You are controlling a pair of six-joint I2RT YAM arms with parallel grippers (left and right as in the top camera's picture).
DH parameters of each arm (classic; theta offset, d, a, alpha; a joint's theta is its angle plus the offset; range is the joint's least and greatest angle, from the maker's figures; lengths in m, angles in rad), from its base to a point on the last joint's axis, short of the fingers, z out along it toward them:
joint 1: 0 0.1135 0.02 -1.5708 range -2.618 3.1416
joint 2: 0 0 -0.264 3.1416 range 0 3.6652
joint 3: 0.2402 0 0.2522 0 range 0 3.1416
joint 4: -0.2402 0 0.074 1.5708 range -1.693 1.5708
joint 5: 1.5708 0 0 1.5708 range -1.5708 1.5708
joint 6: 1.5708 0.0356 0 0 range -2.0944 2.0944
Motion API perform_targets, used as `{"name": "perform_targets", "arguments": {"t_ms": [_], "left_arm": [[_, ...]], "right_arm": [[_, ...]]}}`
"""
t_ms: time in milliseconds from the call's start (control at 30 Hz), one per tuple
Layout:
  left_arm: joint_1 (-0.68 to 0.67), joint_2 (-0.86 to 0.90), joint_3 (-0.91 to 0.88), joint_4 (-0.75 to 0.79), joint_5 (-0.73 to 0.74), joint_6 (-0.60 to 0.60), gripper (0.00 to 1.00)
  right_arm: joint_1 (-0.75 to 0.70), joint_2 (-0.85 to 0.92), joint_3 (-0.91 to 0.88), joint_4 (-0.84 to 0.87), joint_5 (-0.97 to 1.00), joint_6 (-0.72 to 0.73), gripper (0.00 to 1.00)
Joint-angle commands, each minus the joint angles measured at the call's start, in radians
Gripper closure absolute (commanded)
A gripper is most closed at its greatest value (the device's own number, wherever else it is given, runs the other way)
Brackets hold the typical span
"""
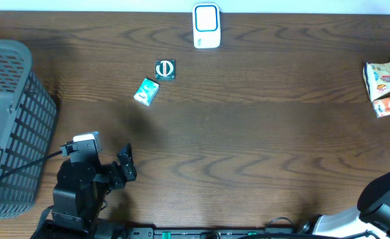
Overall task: Scan the item barcode
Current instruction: 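Move the right gripper to the teal tissue pack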
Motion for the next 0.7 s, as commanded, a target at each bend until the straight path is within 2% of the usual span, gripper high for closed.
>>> {"name": "perform_targets", "arguments": {"t_ms": [0,133,267,667], "left_arm": [[0.0,-0.002,-0.001,0.002,-0.013,-0.005,0.02],[0.0,-0.002,-0.001,0.002,-0.013,-0.005,0.02],[0.0,-0.002,-0.001,0.002,-0.013,-0.005,0.02],[0.0,-0.001,-0.001,0.002,-0.013,-0.005,0.02]], "right_arm": [[0.089,0.028,-0.002,0.0,-0.311,-0.146,0.29],[0.243,0.066,-0.002,0.005,-0.324,-0.253,0.2],[0.405,0.122,-0.002,0.068,-0.324,-0.267,0.24],[0.868,0.399,0.04,0.534,-0.395,0.133,0.25]]}}
